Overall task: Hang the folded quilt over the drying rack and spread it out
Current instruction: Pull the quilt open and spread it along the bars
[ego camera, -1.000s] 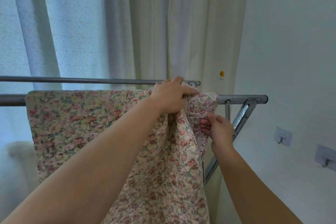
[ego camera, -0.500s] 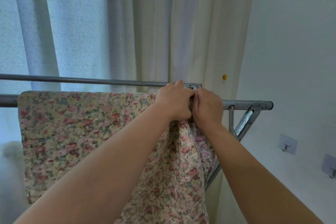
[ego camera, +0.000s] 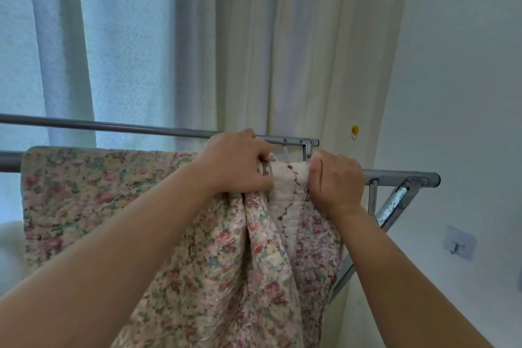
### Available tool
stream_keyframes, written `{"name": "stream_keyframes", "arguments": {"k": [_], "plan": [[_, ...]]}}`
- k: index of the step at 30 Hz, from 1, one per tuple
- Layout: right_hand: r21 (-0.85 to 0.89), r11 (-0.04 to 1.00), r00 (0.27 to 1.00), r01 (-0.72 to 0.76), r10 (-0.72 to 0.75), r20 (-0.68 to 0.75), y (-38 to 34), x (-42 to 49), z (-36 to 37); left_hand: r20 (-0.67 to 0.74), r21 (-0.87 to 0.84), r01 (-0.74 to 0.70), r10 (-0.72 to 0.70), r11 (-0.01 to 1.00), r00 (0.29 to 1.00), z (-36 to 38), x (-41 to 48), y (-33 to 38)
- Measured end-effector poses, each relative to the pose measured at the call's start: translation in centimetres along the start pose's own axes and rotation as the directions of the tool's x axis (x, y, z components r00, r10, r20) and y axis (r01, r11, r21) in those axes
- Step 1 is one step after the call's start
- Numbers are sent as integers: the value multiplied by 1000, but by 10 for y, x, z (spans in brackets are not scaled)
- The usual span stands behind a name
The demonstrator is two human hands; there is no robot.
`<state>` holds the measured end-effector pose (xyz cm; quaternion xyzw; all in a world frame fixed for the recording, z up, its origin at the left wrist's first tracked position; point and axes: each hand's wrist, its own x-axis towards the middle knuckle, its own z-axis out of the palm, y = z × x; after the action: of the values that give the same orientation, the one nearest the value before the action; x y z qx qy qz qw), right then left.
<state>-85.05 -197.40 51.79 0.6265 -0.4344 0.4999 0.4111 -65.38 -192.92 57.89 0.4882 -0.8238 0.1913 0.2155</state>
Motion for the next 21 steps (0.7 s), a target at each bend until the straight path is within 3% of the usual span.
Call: {"name": "stream_keyframes", "arguments": {"k": [9,15,19,21], "plan": [[-17,1000,1000,-20,20,-6,-3,-1,-1,30,-88,119,-117,989,993,-12,-24,-27],[35,992,986,-123,118,118,-19,6,-11,-11,-67,112,-113,991,994,-6,-21,-21],[82,997,995,6,-15,103,-66,26,-7,12,-91,101,-101,991,995,-3,-19,-21],[98,995,987,-29,14,157,-87,30,-1,-6,-94,91,-92,991,996,-3,-19,-22]]}}
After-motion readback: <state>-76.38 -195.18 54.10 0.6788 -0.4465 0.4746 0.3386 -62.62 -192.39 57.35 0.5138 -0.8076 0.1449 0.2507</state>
